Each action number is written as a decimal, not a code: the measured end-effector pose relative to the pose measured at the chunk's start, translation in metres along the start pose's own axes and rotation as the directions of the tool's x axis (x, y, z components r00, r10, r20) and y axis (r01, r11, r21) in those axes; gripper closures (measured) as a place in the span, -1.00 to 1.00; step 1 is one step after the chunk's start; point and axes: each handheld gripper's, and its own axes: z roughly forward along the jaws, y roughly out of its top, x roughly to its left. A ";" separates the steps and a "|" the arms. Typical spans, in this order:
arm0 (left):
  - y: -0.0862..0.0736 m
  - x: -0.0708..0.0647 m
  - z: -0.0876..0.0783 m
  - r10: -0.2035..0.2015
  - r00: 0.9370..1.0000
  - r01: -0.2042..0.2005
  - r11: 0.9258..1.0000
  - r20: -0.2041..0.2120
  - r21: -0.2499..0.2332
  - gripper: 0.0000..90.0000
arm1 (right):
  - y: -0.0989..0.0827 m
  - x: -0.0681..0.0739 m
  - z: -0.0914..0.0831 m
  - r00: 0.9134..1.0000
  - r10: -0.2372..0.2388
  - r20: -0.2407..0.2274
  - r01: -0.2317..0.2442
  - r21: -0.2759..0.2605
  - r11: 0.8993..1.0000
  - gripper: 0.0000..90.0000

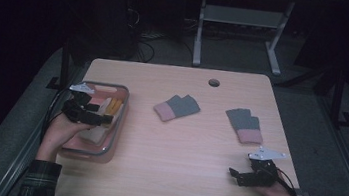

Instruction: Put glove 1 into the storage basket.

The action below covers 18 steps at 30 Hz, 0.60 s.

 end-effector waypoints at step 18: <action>0.019 -0.063 0.026 0.127 0.984 -0.126 0.992 0.129 -0.018 -0.61 | 0.000 0.000 0.000 1.000 0.000 0.000 0.000 0.000 1.000 -0.83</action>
